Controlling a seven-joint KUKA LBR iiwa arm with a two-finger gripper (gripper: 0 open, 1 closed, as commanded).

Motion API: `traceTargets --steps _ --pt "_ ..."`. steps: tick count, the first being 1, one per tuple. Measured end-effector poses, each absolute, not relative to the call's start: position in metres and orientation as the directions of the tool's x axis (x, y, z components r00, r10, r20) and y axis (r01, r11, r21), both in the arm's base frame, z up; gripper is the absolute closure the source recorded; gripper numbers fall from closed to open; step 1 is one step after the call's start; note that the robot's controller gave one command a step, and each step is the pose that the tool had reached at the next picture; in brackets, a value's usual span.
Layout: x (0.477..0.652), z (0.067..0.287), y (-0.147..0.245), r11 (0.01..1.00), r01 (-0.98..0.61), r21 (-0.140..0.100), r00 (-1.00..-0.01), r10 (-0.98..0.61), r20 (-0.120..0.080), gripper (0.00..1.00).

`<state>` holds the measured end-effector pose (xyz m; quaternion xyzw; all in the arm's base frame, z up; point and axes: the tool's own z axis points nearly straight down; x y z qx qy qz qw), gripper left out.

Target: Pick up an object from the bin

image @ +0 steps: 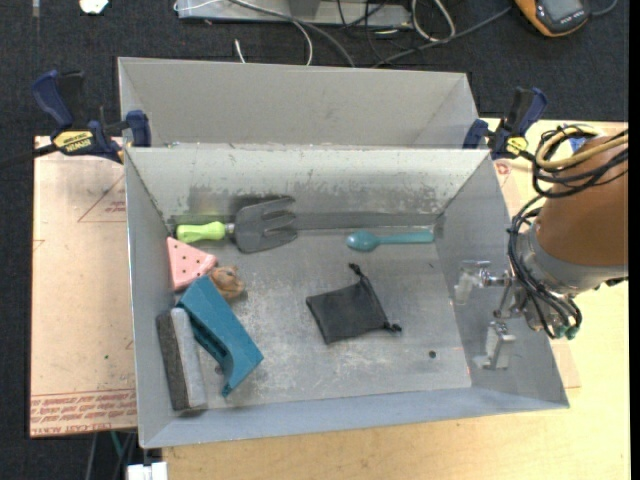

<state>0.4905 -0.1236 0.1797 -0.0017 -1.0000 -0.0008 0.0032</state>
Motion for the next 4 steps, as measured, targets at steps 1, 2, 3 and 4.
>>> traceTargets --steps 1,2,3,4 --pt "0.492 0.183 -0.123 1.000 0.000 0.000 -1.000 0.000 -0.001 0.00" --pt "0.517 0.149 -0.092 0.995 -0.098 -0.004 -0.995 -0.098 -0.009 0.00" --pt "0.545 0.130 -0.066 0.996 -0.091 0.002 -0.996 -0.091 -0.001 0.00" --pt "0.565 0.132 -0.030 0.974 -0.225 0.001 -0.974 -0.225 -0.004 0.00"
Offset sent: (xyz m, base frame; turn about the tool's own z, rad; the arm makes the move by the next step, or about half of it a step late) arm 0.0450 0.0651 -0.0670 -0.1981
